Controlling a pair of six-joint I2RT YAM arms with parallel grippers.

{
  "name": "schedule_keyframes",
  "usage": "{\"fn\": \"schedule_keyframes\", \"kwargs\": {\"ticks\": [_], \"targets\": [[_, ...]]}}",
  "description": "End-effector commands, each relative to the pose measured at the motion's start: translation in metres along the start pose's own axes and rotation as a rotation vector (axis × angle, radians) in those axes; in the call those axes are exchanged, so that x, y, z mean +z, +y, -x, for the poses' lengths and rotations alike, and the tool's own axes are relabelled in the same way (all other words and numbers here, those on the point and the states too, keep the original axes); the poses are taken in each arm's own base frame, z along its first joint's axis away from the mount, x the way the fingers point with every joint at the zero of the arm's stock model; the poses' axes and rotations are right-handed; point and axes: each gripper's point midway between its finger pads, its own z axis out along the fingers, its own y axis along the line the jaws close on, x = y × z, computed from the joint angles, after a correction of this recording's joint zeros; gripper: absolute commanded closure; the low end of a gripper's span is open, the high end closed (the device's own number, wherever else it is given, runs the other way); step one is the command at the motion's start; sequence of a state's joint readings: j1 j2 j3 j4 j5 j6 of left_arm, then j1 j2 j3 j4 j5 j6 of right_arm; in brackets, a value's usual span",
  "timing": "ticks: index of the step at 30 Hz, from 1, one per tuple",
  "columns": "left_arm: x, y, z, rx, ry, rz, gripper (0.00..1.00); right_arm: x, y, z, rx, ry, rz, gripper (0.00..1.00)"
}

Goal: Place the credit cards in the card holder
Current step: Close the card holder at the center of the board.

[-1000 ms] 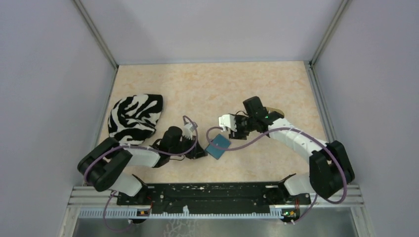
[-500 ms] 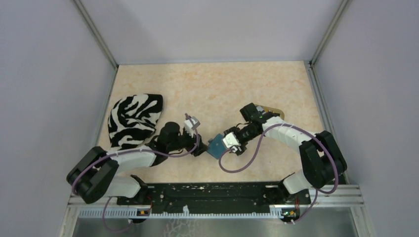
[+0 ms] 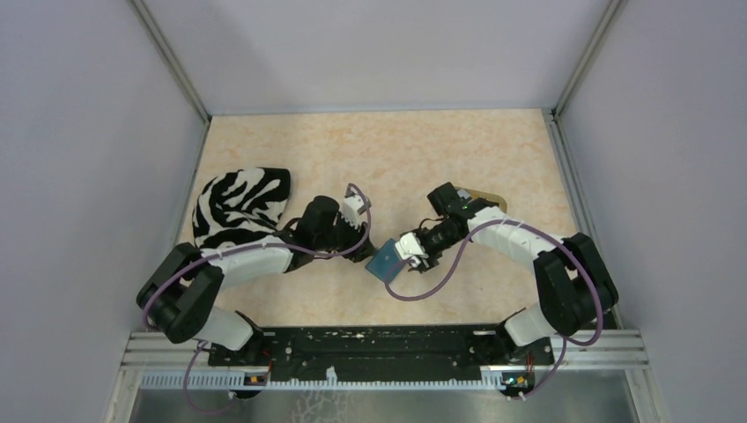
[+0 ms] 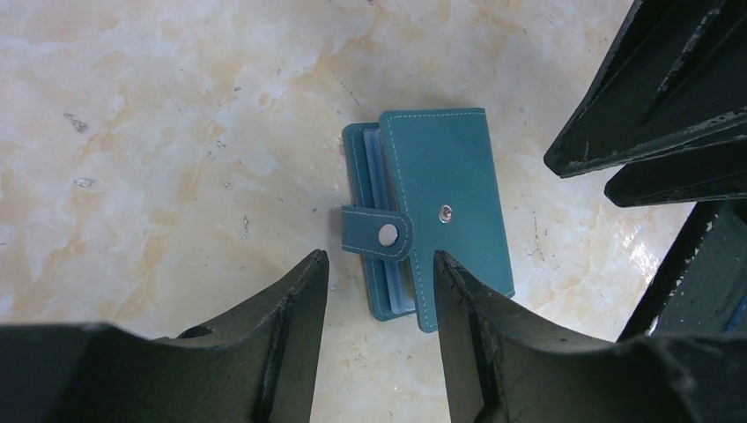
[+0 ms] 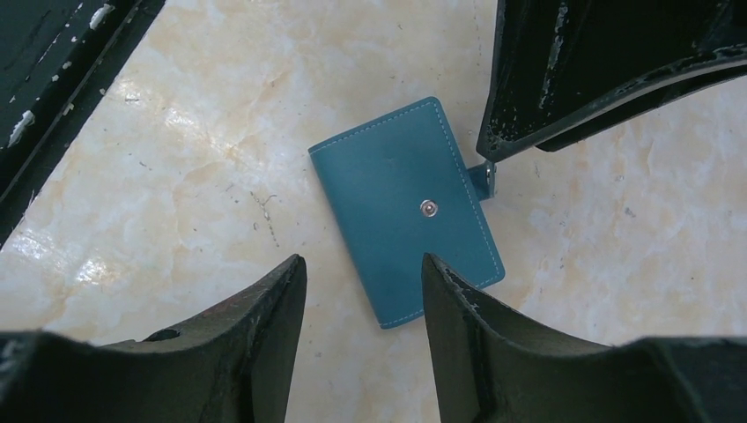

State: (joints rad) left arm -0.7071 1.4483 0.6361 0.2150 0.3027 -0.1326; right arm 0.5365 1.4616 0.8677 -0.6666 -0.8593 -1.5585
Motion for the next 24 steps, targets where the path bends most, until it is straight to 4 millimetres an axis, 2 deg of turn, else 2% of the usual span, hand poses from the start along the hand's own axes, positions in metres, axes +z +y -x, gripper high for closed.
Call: {"fn": "schedule_keyframes", "kwargs": {"ticks": [1, 16, 21, 24], "targets": [[0.003, -0.002, 0.002, 0.004, 0.045, -0.005, 0.47, -0.003, -0.011, 0.014, -0.010, -0.037, -0.012, 0.49], [0.015, -0.007, 0.000, -0.004, 0.094, -0.051, 0.55, -0.002, -0.012, 0.010, 0.014, -0.030, -0.001, 0.52], [0.019, -0.008, 0.000, -0.004, 0.102, -0.063, 0.64, -0.001, -0.012, 0.010, 0.016, -0.030, 0.001, 0.54], [0.021, -0.008, 0.000, -0.007, 0.114, -0.067, 0.76, -0.001, -0.012, 0.010, 0.018, -0.027, 0.003, 0.55]]}}
